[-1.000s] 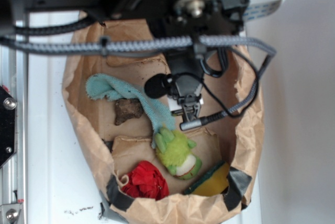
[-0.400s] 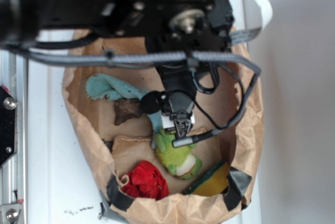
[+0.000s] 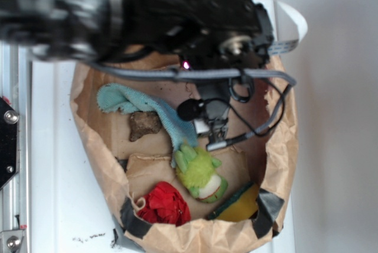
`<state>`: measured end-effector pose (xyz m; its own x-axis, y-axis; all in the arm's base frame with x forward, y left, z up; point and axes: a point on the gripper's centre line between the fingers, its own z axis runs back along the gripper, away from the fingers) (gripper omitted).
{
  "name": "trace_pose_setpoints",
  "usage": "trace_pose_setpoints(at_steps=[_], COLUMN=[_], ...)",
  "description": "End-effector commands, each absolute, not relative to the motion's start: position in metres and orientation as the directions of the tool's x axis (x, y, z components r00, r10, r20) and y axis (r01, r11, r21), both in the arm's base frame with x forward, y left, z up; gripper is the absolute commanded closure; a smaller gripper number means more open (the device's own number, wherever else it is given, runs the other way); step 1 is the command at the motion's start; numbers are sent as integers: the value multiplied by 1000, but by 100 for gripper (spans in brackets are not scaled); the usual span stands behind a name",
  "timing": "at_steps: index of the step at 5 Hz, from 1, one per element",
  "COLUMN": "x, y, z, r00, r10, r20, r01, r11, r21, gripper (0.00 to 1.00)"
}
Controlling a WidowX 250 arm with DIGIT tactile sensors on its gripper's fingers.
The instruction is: Grab the blue block.
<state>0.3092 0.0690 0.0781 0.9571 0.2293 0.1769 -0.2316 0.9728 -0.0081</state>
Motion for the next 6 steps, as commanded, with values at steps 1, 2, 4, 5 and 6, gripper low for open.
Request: trace_pose_setpoints(at_steps=[1,2,4,5,6], x=[323,327,329,322,317], y=[95,103,118,119,125], z=[95,106,119,119,105], r00=[937,931,917,926,915], r10=[283,307,332,318,304], r20=[204,199,221,203,265], r01=[-293,-319,-360,-345,-353], r11=[956,948,928,932,922], r21=[17,27,100,113,160], gripper=[0,0,0,0,0])
